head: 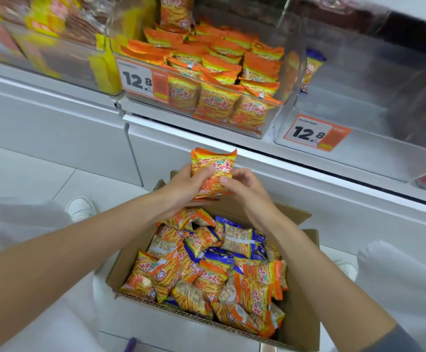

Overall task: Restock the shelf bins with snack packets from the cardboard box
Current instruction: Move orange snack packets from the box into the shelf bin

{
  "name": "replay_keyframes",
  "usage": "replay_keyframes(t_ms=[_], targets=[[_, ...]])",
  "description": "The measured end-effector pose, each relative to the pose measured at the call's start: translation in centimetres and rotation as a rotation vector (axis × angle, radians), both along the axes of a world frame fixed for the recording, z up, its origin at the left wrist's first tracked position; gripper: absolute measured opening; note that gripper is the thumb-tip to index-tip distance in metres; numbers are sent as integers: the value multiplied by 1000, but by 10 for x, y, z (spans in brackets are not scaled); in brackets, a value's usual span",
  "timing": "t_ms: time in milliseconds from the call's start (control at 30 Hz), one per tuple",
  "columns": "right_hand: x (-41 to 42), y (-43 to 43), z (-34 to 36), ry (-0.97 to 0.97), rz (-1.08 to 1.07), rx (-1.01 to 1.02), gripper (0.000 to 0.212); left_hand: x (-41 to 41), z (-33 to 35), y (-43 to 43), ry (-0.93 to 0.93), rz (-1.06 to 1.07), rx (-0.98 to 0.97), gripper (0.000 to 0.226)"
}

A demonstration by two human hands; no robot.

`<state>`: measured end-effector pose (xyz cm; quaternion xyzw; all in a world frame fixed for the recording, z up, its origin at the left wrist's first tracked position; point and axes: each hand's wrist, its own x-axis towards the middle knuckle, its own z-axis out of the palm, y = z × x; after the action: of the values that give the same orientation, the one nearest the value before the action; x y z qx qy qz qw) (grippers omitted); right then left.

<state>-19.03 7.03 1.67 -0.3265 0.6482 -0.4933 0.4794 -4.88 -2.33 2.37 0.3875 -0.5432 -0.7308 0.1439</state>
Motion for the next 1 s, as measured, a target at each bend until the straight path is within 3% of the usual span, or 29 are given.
replay_keyframes(t_ms=[100, 167, 267, 400, 533, 600, 733, 867, 1000], targets=[[-10, -10, 6, -153, 66, -21, 81, 4, 5, -5, 40, -99, -51, 45], [-12, -15, 15, -180, 112, -34, 77, 7, 14, -7, 28, -151, -192, 39], [-9, -26, 36, -74, 123, -34, 64, 14, 31, -18, -20, -174, -442, 43], [0, -42, 71, -16, 162, -53, 63, 20, 58, -36, 8, -119, -426, 41], [6, -69, 108, 165, 112, -29, 116, 26, 92, -62, 11, -135, -448, 35], [11, -88, 125, 247, 62, -59, 128, 30, 110, -80, -10, -133, -546, 40], [11, -140, 150, 300, -54, -215, 89, 37, 137, -134, -49, 76, -879, 46], [0, -204, 157, 324, -134, -330, 62, 49, 137, -211, -222, 364, -1233, 33], [-11, -270, 153, 362, -271, -344, 62, 48, 123, -262, -265, 359, -1253, 38]])
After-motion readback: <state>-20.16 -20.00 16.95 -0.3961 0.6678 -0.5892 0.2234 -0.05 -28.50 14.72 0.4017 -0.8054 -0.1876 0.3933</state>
